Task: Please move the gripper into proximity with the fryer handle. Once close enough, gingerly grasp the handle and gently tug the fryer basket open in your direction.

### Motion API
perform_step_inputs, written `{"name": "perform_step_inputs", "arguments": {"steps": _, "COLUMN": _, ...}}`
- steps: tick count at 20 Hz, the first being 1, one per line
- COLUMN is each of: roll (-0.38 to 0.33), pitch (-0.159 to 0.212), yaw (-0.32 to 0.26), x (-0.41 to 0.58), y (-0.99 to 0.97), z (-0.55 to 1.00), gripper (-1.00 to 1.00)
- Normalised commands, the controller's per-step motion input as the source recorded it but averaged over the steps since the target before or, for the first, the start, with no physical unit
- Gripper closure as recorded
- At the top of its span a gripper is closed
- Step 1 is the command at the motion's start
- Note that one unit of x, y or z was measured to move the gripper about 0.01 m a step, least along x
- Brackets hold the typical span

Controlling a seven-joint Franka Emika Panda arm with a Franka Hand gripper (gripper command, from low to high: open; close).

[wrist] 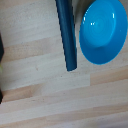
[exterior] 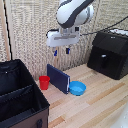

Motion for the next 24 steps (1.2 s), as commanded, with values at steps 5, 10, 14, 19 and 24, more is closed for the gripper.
{"name": "perform_step_inputs", "arguments": {"steps": 5, "roll": -0.016, "pitch": 0.0, "yaw": -0.375, "x": 0.019, "y": -0.01, "z": 0.0, "gripper": -1.0}}
{"name": "perform_step_inputs", "arguments": {"steps": 10, "roll": 0.0, "pitch": 0.0, "yaw": -0.375, "x": 0.002, "y": -0.04, "z": 0.0, "gripper": -1.0}}
{"name": "perform_step_inputs", "arguments": {"steps": 14, "roll": -0.041, "pitch": -0.001, "yaw": -0.375, "x": 0.059, "y": -0.03, "z": 0.0, "gripper": -1.0}}
{"name": "perform_step_inputs", "arguments": {"steps": 19, "roll": -0.197, "pitch": -0.024, "yaw": -0.324, "x": 0.193, "y": -0.04, "z": 0.0, "gripper": -1.0}}
{"name": "perform_step_inputs", "arguments": {"steps": 24, "roll": -0.326, "pitch": -0.044, "yaw": -0.232, "x": 0.239, "y": -0.09, "z": 0.0, "gripper": -1.0}}
